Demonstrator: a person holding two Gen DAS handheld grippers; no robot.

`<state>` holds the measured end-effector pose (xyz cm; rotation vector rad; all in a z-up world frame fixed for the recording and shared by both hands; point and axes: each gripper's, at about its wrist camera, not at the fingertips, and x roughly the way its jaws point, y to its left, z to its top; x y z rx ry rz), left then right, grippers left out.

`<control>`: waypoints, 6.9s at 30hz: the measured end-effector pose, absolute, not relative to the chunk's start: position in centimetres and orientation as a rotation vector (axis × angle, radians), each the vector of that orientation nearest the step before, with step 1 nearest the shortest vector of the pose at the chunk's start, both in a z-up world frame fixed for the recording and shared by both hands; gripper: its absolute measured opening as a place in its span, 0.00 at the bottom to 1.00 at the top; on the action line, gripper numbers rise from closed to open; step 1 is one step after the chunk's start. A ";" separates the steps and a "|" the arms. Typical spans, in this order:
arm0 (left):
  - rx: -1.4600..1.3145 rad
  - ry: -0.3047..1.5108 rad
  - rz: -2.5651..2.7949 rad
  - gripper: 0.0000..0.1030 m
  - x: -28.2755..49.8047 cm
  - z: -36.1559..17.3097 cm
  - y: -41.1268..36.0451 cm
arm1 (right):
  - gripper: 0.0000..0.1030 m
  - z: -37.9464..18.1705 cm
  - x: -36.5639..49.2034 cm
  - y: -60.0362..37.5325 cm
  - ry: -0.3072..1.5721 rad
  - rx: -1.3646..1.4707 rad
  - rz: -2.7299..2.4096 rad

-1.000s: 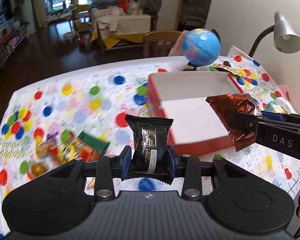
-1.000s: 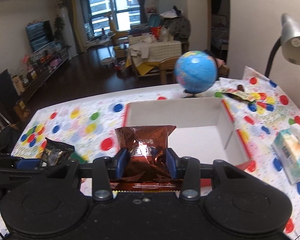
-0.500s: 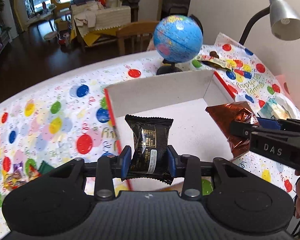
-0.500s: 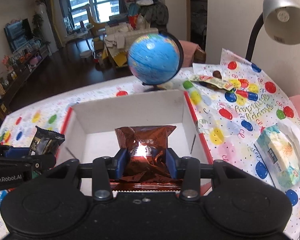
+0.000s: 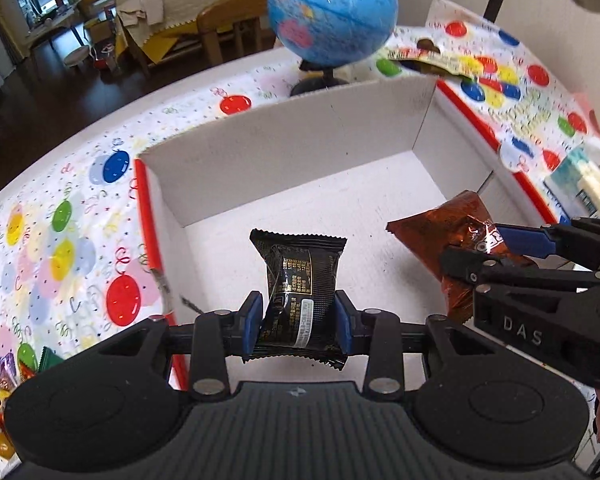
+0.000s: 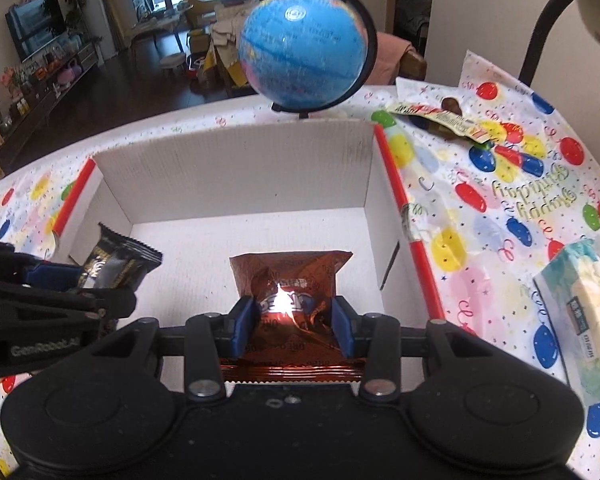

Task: Organize snacks
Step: 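Carry the black packet with the left tool while the right tool carries the foil bag over the box, then open the left tool and the right tool to drop both snacks into the box, then move both tools back toward the remaining snacks on the tablecloth, then grasp the blue-wrapped snack with the left tool while the right tool grasps the sausage stick, then carry the blue snack with the left tool while the right tool carries the sausage over the box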

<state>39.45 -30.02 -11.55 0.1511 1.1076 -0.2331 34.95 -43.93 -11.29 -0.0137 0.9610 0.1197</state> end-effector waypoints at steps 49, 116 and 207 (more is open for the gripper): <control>0.038 0.896 -0.272 0.64 30.1 -2.3 -22.6 | 0.75 -2.3 26.2 -40.4 0.762 -0.007 0.139; -0.022 0.987 -0.109 0.99 19.7 -15.5 -0.4 | 0.77 -15.6 24.5 -16.8 0.931 -0.120 0.221; 0.095 0.757 -0.216 0.35 28.8 -1.7 -20.6 | 0.09 -2.0 24.7 -37.7 0.673 -0.042 0.143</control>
